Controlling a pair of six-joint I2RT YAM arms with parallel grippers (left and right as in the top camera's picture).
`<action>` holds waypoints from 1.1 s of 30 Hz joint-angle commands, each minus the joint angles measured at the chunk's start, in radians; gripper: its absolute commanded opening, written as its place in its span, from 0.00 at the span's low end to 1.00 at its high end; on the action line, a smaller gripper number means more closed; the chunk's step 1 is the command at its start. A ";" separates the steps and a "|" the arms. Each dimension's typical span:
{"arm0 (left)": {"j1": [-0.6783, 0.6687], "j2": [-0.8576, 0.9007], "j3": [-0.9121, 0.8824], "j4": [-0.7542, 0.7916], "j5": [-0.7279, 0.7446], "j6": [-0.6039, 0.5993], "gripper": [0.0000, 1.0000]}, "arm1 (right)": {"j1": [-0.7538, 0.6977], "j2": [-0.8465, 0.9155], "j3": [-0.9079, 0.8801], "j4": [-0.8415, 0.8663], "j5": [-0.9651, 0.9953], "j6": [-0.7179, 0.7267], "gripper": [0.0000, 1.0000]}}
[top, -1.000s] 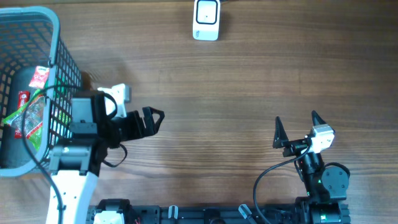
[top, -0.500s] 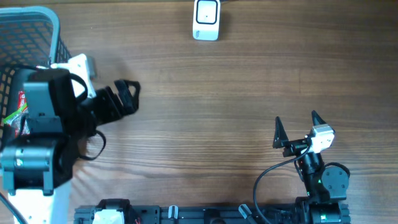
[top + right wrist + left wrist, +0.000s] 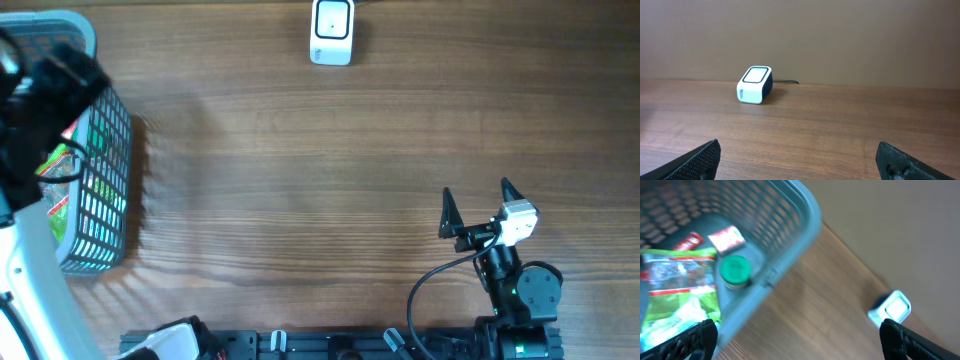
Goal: Scan the item barcode
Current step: 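Move the left gripper into the basket toward the green-capped jar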
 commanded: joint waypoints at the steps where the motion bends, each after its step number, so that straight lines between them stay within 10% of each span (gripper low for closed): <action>1: 0.129 0.002 0.037 0.013 -0.014 -0.025 1.00 | 0.005 0.004 -0.001 0.004 -0.013 0.013 1.00; 10: 0.340 0.142 0.037 0.013 0.078 -0.056 1.00 | 0.005 0.004 -0.001 0.004 -0.013 0.013 1.00; 33: 0.292 0.627 0.037 -0.043 0.137 -0.156 1.00 | 0.005 0.004 -0.001 0.004 -0.013 0.012 1.00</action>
